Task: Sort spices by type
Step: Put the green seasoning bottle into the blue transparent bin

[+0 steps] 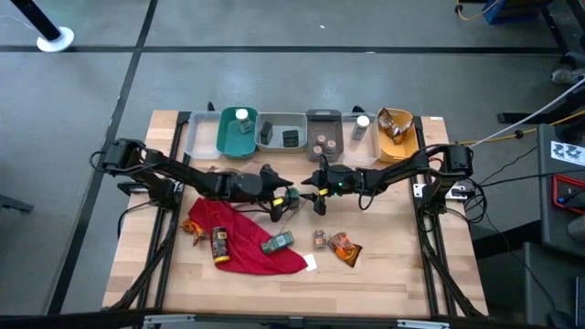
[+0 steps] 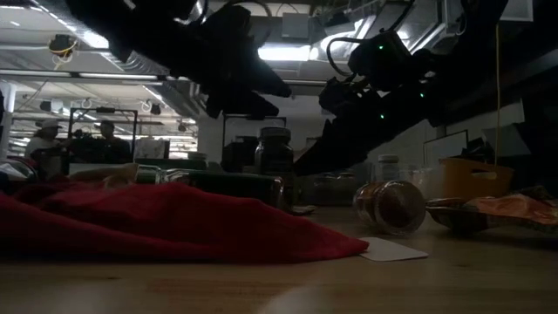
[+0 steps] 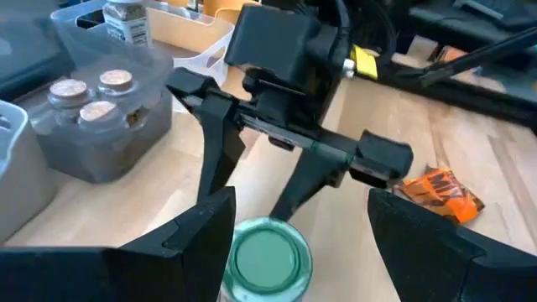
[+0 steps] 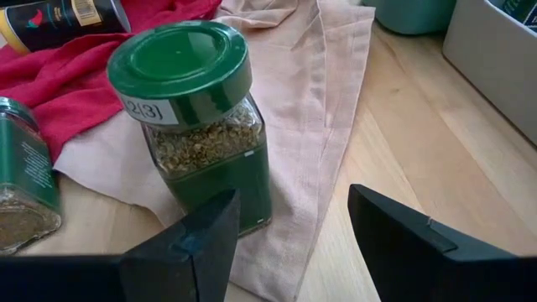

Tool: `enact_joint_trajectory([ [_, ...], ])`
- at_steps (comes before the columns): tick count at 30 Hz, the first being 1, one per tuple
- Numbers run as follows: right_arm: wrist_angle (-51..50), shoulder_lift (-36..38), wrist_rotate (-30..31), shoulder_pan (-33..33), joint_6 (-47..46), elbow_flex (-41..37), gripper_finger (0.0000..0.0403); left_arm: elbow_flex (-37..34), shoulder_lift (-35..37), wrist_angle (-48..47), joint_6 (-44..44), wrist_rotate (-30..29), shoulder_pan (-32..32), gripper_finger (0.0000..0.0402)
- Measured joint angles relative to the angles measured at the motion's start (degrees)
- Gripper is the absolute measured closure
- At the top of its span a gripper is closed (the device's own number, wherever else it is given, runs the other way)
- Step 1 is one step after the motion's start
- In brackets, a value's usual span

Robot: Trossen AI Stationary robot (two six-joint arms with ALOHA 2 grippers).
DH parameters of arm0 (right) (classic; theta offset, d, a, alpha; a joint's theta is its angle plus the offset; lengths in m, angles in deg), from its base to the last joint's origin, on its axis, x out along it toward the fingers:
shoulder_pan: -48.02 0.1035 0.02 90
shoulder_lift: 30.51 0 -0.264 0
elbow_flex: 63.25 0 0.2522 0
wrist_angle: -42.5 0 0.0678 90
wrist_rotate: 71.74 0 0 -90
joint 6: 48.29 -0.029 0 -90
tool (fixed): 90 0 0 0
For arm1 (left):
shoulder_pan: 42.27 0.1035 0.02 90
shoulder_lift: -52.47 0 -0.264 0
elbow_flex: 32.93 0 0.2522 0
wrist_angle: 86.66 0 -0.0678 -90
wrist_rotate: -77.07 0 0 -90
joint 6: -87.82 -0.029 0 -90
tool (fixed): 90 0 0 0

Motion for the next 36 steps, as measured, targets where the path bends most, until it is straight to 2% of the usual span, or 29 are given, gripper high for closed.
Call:
enact_joint_trajectory([
  [6,-0.47,0.00,0.00,0.00,0.00,0.00,0.0180,10.90,0.00,-18.81,-3.85,0.11,0.87,0.0147],
  [11,-1.25,0.01,-1.34,-0.01,0.00,-0.02,0.0180,17.81,0.00,-34.80,-1.27,0.62,2.39,0.0147],
  [15,-1.23,0.02,-2.19,0.00,-0.02,-0.02,0.0180,18.16,-0.48,-34.74,0.48,3.41,2.94,0.0147],
  [24,-1.25,0.02,-2.51,-0.02,-0.02,-0.02,0.0180,18.10,-5.80,-34.70,-0.90,3.71,2.98,0.0147],
  [36,-1.19,0.04,-2.48,0.00,-0.02,-0.02,0.0180,18.05,-7.84,-34.43,-1.39,6.32,3.03,0.0147],
])
